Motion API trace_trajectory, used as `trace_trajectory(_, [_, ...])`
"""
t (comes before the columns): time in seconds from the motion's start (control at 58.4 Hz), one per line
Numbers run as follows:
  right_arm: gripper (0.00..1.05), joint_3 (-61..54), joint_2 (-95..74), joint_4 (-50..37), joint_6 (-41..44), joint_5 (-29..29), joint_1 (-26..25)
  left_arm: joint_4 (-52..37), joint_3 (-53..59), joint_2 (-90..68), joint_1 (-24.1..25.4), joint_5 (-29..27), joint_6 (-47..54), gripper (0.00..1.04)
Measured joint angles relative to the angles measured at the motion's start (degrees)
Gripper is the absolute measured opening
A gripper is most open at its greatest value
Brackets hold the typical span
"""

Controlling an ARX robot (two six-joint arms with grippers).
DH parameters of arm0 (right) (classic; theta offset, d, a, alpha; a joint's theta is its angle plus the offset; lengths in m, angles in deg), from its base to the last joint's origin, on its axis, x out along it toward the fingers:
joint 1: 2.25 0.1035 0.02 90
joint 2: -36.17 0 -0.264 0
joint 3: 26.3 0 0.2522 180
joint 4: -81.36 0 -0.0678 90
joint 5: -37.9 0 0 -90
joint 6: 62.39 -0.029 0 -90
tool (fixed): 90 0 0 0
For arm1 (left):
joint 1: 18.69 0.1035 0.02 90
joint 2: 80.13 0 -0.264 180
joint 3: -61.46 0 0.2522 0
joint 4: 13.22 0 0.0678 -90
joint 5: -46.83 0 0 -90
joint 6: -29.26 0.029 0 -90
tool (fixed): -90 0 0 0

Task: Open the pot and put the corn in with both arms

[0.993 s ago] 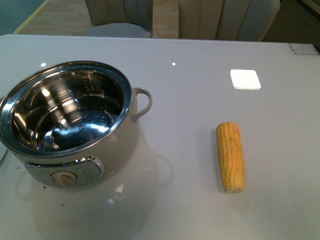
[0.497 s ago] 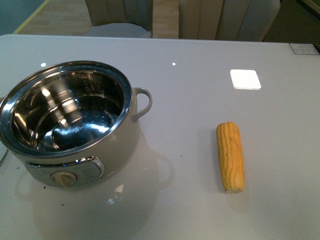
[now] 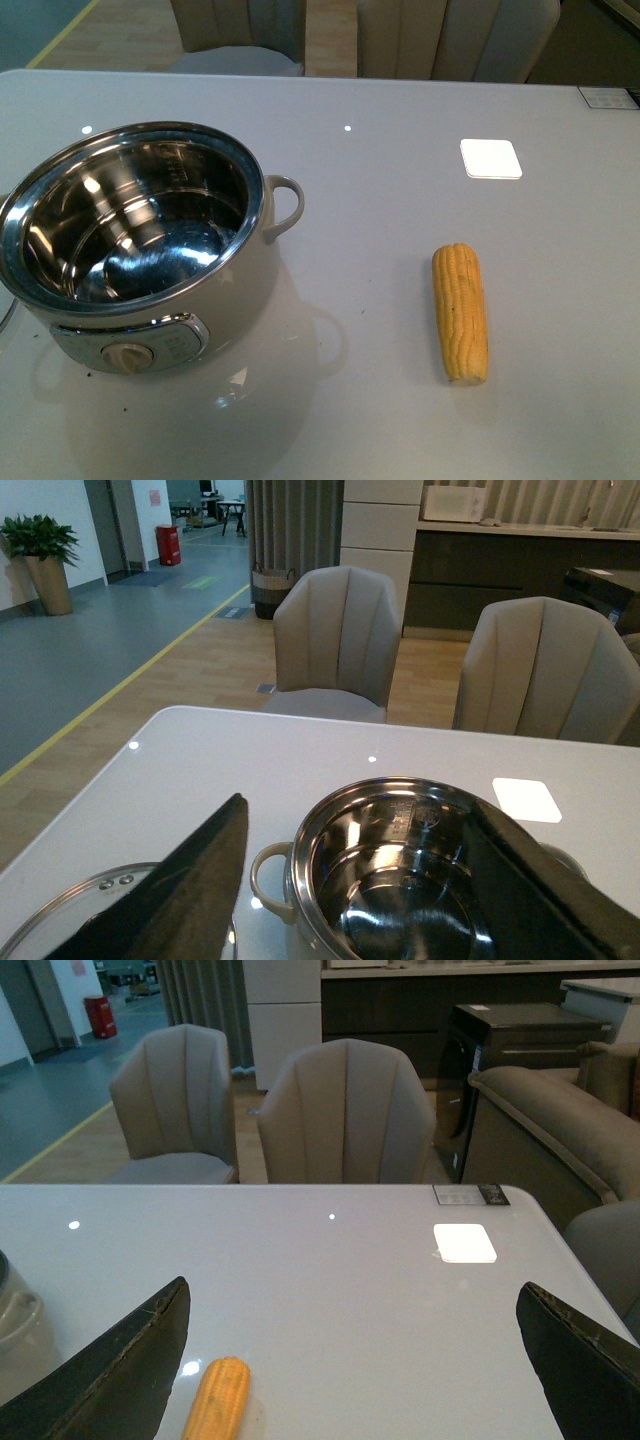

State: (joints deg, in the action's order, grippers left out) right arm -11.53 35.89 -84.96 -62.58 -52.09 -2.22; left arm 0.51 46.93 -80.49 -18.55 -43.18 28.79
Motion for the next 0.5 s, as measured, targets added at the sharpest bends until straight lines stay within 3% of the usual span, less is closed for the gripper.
trace_trajectory(0.051, [0.96,0.07,-0.13,0.15,-0.11,-0.17,-0.02,0.00,0.00,0.00,0.00,0.00,0.00,0.77])
trace_trajectory(0.154, [0.96,6.95,-11.76,16.96,-5.97,-4.07,1.27,0.00,0.00,0.00,0.00,0.07,0.02,0.95])
trace_trajectory(0.205, [0.96,8.07,-18.78,19.30,-8.39,-3.52,3.50,0.00,0.00,0.02,0.00,0.02,0.15,1.00])
trace_trajectory(0.291, [0.96,7.89,-29.62,13.77,-10.16,-0.42,7.19,0.00,0.00,0.02,0.00,0.00,0.15,0.98])
trace_trajectory(0.497, [0.96,11.02,-64.22,-13.03,-15.12,4.22,12.28,0.00,0.00,0.02,0.00,0.00,0.17,0.98])
